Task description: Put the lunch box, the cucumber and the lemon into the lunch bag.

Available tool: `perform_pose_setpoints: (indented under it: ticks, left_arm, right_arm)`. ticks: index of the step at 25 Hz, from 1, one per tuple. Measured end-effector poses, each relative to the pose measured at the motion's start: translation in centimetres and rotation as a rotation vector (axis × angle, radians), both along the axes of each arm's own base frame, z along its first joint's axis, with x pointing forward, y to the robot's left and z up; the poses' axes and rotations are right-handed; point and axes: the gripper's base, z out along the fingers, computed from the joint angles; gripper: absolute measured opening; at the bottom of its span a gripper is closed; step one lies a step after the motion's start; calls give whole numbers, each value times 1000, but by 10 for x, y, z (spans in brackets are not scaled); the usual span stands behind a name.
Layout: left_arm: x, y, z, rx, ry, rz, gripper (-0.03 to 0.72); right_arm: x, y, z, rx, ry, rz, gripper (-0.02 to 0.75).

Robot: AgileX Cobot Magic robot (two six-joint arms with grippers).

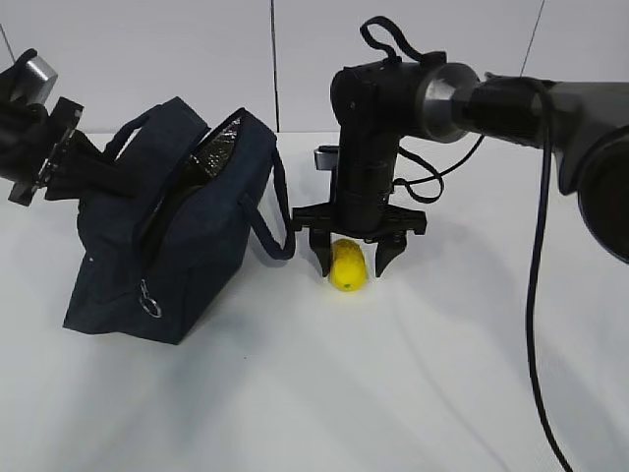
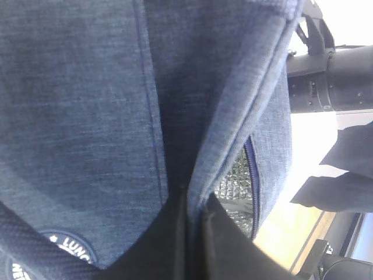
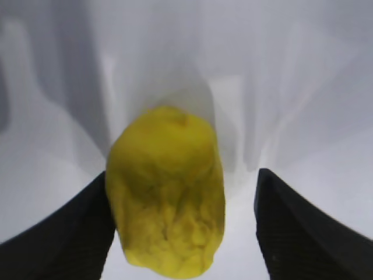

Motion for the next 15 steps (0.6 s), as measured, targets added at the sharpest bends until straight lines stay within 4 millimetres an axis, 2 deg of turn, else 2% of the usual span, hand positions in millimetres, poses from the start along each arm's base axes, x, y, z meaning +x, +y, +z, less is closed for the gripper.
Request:
perform_pose_setpoints:
  ticks: [7, 13, 15]
  left_arm:
    - [0, 0, 0, 0, 0, 0, -8]
    - [0, 0, 0, 0, 0, 0, -8]
    - [0, 0, 0, 0, 0, 0, -8]
  right_arm:
    - [0, 0, 0, 1, -2, 0, 487]
    - [0, 0, 0, 1, -3, 19, 364]
    - [1, 1, 2, 4, -9, 21, 344]
